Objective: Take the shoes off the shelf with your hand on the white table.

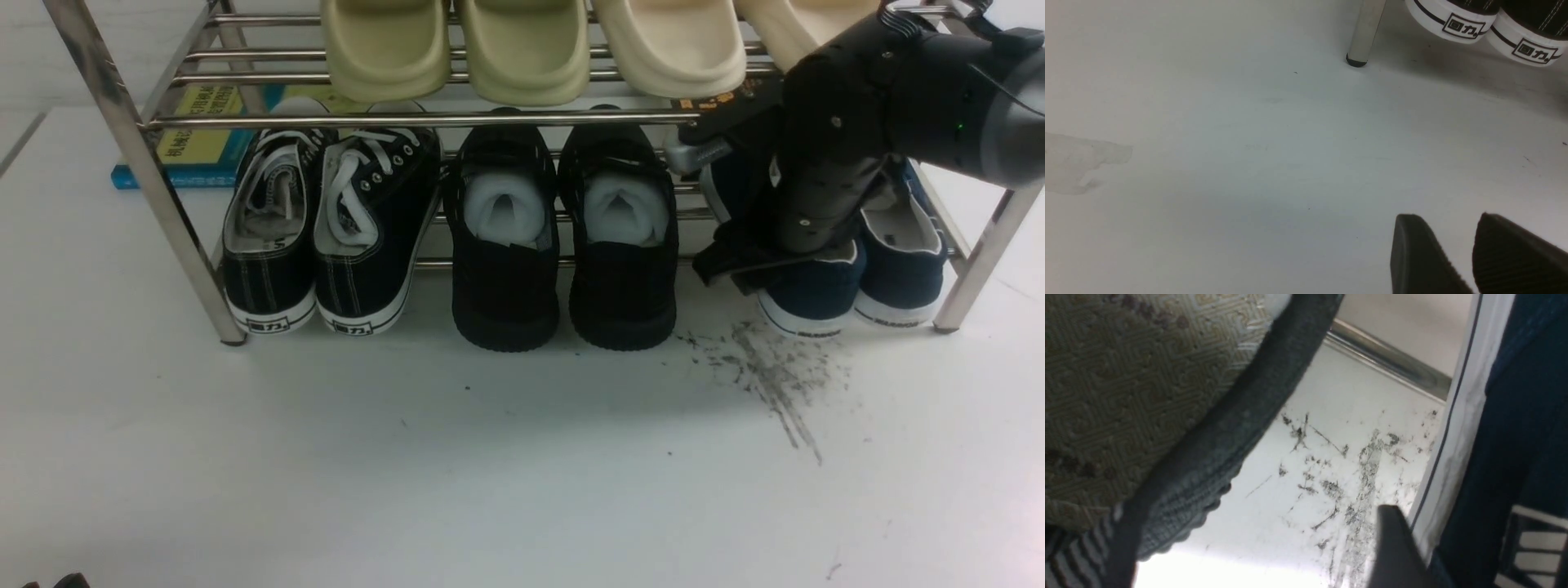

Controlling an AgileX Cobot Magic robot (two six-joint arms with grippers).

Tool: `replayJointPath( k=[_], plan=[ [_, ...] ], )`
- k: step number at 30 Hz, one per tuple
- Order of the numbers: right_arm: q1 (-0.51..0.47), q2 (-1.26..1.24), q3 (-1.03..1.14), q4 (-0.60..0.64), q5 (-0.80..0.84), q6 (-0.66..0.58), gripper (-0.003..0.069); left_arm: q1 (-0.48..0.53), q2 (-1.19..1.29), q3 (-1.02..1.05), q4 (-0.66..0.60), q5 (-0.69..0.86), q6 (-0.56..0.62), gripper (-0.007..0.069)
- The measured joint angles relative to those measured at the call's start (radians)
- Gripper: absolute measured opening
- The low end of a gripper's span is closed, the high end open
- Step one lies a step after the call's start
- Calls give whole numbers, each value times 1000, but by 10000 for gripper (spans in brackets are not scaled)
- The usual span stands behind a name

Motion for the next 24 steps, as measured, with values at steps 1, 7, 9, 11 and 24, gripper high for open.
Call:
replayJointPath(
  k=[1, 7, 9, 11, 24],
  plan=[
    [0, 0, 0, 0, 0, 0, 316, 0, 0, 0, 0, 0, 0, 243],
    [3, -3, -5, 13, 30, 12, 29, 0, 0, 0, 0, 0, 0, 243],
    [4, -11, -16, 17, 65, 13, 31, 0, 0, 0, 0, 0, 0, 243],
    [4, -25, -25, 30, 117, 14, 31, 0, 0, 0, 0, 0, 0, 243],
    [5, -216, -47, 192, 326, -6, 31, 0, 0, 0, 0, 0, 0, 243]
  ],
)
